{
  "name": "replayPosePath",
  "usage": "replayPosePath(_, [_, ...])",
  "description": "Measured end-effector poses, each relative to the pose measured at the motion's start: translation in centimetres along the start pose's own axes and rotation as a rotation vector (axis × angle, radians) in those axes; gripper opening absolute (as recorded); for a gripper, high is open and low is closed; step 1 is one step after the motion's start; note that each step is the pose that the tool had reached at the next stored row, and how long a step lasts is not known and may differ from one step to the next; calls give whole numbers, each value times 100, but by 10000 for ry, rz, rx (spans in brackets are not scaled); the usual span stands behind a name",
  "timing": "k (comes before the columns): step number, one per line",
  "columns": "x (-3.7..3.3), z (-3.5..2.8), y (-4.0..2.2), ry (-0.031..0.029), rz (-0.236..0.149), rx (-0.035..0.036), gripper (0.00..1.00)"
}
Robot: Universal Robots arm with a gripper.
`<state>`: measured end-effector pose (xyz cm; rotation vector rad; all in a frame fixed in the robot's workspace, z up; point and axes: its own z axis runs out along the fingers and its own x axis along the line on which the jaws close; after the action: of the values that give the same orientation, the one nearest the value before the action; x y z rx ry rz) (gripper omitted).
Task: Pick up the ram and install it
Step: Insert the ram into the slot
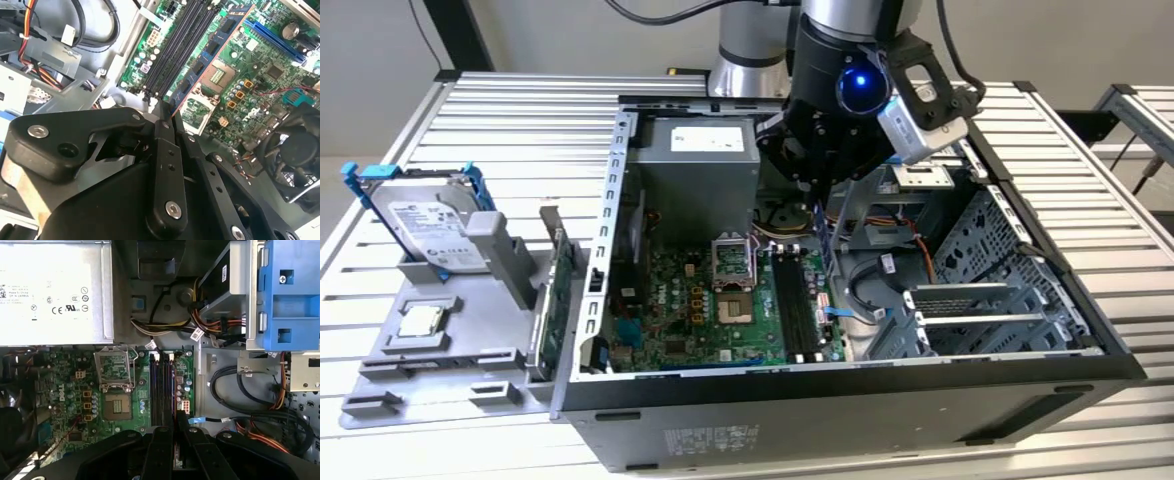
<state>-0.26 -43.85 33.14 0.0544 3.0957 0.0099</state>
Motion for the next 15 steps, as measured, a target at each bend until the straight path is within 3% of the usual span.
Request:
replayPosePath(4, [1, 18, 0, -2, 0, -6, 0])
replayPosePath(15, [10, 213, -1, 0, 1, -2, 0])
